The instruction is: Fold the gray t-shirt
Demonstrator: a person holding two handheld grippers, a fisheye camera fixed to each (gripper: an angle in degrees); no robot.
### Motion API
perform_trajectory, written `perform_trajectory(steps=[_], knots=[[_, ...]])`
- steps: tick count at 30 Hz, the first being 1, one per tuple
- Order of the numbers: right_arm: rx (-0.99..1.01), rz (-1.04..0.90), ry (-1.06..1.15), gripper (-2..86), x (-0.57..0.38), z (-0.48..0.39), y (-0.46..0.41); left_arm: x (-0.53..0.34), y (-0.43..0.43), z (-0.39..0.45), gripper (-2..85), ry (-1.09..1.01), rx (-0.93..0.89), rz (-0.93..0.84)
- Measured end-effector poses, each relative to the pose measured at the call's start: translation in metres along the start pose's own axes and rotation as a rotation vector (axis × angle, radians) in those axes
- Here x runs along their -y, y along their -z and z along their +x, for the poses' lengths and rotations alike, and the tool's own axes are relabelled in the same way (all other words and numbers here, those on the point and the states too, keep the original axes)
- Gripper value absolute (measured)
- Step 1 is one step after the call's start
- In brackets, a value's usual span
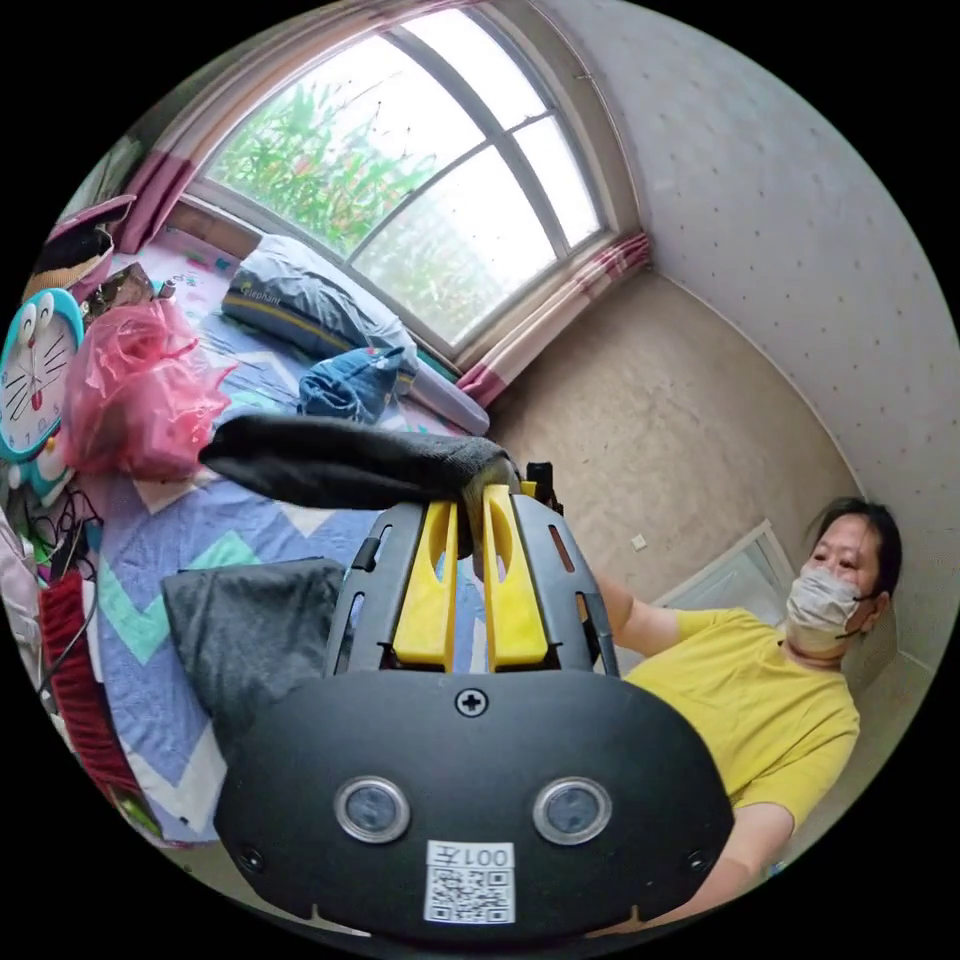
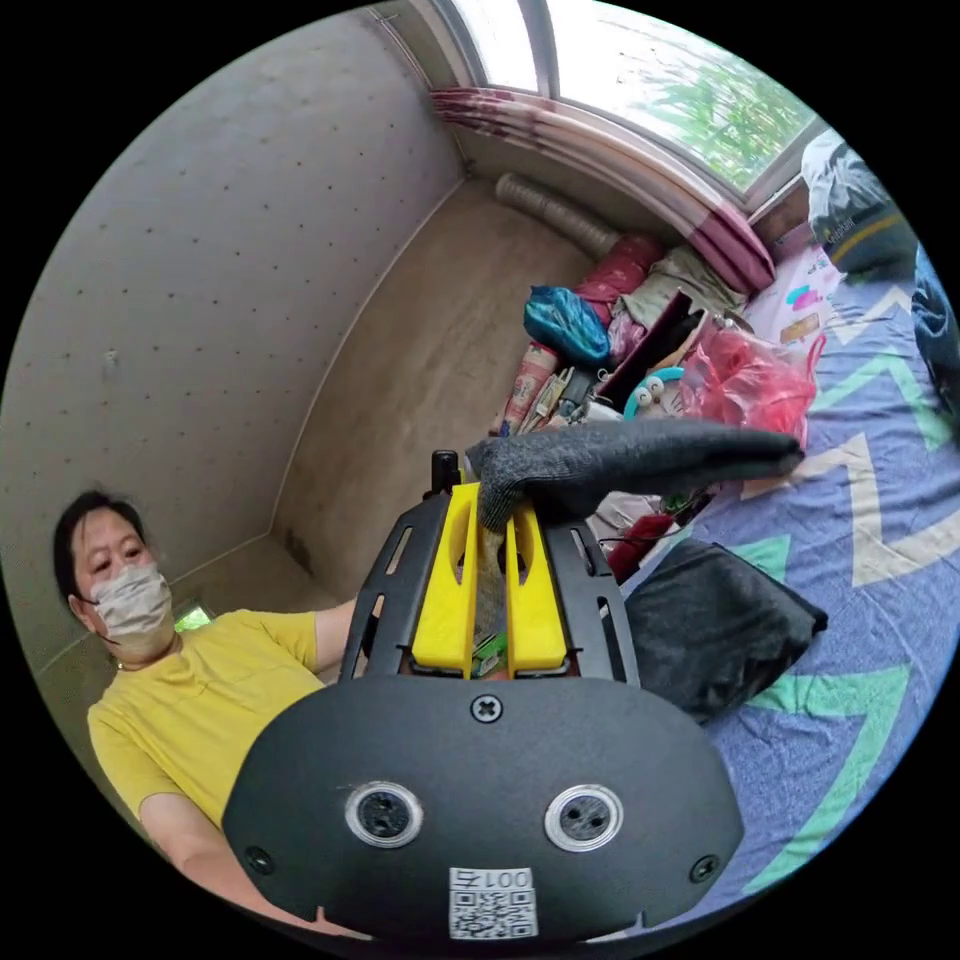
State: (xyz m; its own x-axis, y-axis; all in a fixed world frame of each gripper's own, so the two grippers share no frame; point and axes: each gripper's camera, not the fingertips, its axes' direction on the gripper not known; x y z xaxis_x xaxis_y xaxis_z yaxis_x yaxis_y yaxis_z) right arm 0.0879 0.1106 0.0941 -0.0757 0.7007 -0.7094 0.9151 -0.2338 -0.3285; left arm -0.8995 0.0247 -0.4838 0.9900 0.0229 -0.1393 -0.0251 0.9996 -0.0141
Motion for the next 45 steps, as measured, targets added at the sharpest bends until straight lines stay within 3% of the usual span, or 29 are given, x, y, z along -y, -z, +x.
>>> perform_trajectory(steps=[3, 7, 8, 10, 12, 19, 24, 28, 36, 41, 45], knots=[[-0.059, -0.006, -0.063, -0.1, -0.048, 0.036, -0.024, -0.004, 0.016, -0.064, 0.0, 0.060, -0.045, -0.114], [-0.178, -0.023, -0.351, 0.0, -0.151, 0.114, -0.051, -0.055, 0.007, -0.175, 0.0, 0.345, -0.079, -0.278], [-0.211, -0.019, -0.473, 0.0, -0.179, 0.134, -0.054, -0.063, 0.004, -0.188, 0.0, 0.388, -0.056, -0.307], [-0.222, -0.005, -0.547, 0.0, -0.204, 0.148, -0.055, -0.084, -0.005, -0.221, 0.0, 0.482, -0.005, -0.423], [-0.207, 0.026, -0.550, 0.0, -0.213, 0.150, -0.051, -0.084, -0.005, -0.229, 0.0, 0.484, -0.045, -0.421], [-0.206, 0.008, -0.446, 0.0, -0.214, 0.126, -0.036, -0.052, 0.000, -0.213, 0.0, 0.400, -0.077, -0.521], [-0.234, -0.023, -0.620, 0.4, -0.268, 0.145, -0.035, -0.088, -0.015, -0.222, 0.2, 0.549, -0.037, -0.643], [-0.204, 0.054, -0.700, 1.3, -0.297, 0.155, -0.021, -0.108, -0.024, -0.217, 0.5, 0.625, -0.040, -0.559], [-0.320, -0.162, -0.596, 7.3, -0.322, 0.136, 0.006, -0.122, -0.030, -0.160, 1.6, 0.594, 0.038, -0.506], [-0.389, 0.014, -0.571, 3.4, -0.366, 0.097, 0.068, -0.130, -0.030, -0.098, -0.6, 0.529, 0.176, -0.414], [-0.365, 0.184, -0.529, 1.5, -0.401, 0.063, 0.108, -0.121, -0.067, -0.018, -1.2, 0.345, 0.258, -0.326]])
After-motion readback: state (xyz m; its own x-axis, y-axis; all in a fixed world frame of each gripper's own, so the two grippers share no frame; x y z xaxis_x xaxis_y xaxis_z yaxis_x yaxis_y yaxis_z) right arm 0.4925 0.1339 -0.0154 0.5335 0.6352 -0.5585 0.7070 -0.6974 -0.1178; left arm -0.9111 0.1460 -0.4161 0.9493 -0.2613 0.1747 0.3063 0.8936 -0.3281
